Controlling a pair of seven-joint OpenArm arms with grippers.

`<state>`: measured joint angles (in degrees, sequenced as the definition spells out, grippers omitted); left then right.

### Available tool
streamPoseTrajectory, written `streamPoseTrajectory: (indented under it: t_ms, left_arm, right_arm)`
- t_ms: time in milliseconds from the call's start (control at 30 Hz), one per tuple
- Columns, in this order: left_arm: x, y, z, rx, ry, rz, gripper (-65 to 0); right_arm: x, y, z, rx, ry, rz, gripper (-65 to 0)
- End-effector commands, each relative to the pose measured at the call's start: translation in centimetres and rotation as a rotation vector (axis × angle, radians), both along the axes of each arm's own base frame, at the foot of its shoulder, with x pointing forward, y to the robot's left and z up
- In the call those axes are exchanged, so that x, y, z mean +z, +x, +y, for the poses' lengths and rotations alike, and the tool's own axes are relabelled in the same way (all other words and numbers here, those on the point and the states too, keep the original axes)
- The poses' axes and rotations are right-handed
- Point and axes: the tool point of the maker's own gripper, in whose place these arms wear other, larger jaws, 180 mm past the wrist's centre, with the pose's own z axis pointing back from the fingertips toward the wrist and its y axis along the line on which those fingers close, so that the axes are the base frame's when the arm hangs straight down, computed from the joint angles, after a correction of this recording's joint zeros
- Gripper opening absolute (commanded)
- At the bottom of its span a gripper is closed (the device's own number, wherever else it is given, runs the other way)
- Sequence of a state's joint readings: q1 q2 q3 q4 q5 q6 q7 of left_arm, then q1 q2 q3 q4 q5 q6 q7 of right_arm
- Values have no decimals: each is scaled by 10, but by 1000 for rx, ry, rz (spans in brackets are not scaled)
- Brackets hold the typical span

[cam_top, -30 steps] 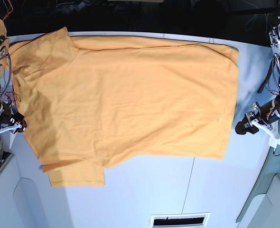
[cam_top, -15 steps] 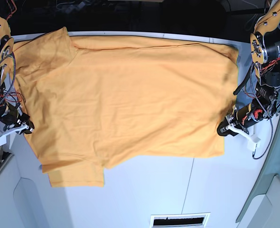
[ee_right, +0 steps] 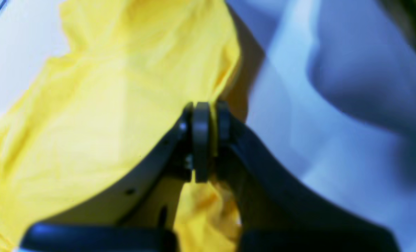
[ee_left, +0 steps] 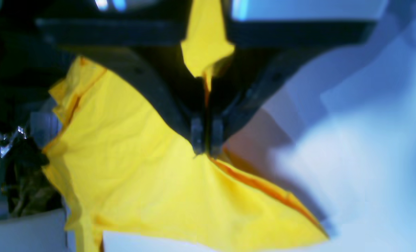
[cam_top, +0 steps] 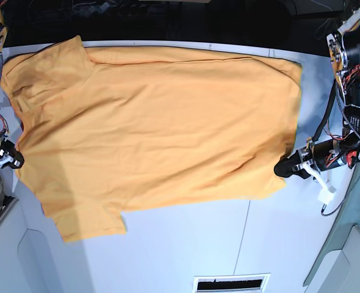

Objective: Layout the t-shirt on the table in an organized manner, then fold the t-shirt properly
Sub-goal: 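Grasp the shirt's side edge with both grippers and fold it over lengthwise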

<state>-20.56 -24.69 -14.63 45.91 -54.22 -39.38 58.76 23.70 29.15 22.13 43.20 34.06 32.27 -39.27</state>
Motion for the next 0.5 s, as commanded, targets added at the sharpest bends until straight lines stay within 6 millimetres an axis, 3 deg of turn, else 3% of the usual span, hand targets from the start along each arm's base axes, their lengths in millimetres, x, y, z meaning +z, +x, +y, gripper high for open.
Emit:
streamPoseTrajectory:
  t_ms: [0,167,333,467]
  left_arm:
    - [23,12,14,9,13,-71,-650]
    - [27,-3,19,-24,12,-54,-650]
    - [16,-21,18,-37,-3,-7,-650]
    - [10,-27,17,-31,-8,4,-650]
  right_arm:
    - [23,9,-14,-3,-34,-69,-650]
    - [21,-20,-20,4,-64,-79,-650]
    - [7,-51,-29,-43,-40,-55,-650]
    - [2,-62,-35,-120,-8,-85,-650]
